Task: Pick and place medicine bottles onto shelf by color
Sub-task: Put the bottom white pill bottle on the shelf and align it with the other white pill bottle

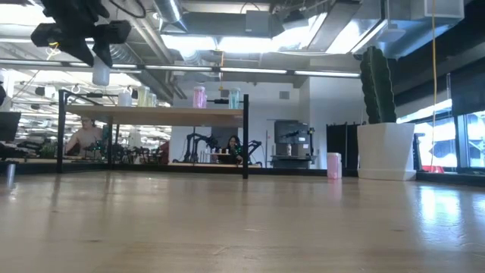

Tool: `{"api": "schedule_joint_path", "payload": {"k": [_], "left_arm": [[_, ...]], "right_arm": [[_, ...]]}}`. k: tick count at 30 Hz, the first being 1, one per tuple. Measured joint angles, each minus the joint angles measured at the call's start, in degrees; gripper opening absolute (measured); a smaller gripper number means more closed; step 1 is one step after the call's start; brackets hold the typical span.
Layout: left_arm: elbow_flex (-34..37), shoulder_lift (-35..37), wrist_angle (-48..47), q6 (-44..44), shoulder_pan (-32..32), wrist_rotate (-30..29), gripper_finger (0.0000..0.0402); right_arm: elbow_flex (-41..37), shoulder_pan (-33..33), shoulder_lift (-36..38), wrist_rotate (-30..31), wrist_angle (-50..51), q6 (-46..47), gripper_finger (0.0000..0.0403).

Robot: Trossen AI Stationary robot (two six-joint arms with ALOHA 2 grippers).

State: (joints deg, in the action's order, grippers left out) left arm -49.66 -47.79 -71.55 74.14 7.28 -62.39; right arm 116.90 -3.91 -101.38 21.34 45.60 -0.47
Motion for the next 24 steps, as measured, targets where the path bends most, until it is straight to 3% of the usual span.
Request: {"api": "schedule_joint_path", "payload": {"k": [14,24], "left_arm": [[6.02,0.0,7.63,0.03,5.96,2.09,0.0126],[6.66,0.01,15.63,-9.21,10.04,2.04,0.0126]], "right_arm": [[0.0,0.01,0.0,0.0,0.0,0.17,0.0188],[0.0,0.01,0.0,0.0,0.02,0.17,0.0188]]}}
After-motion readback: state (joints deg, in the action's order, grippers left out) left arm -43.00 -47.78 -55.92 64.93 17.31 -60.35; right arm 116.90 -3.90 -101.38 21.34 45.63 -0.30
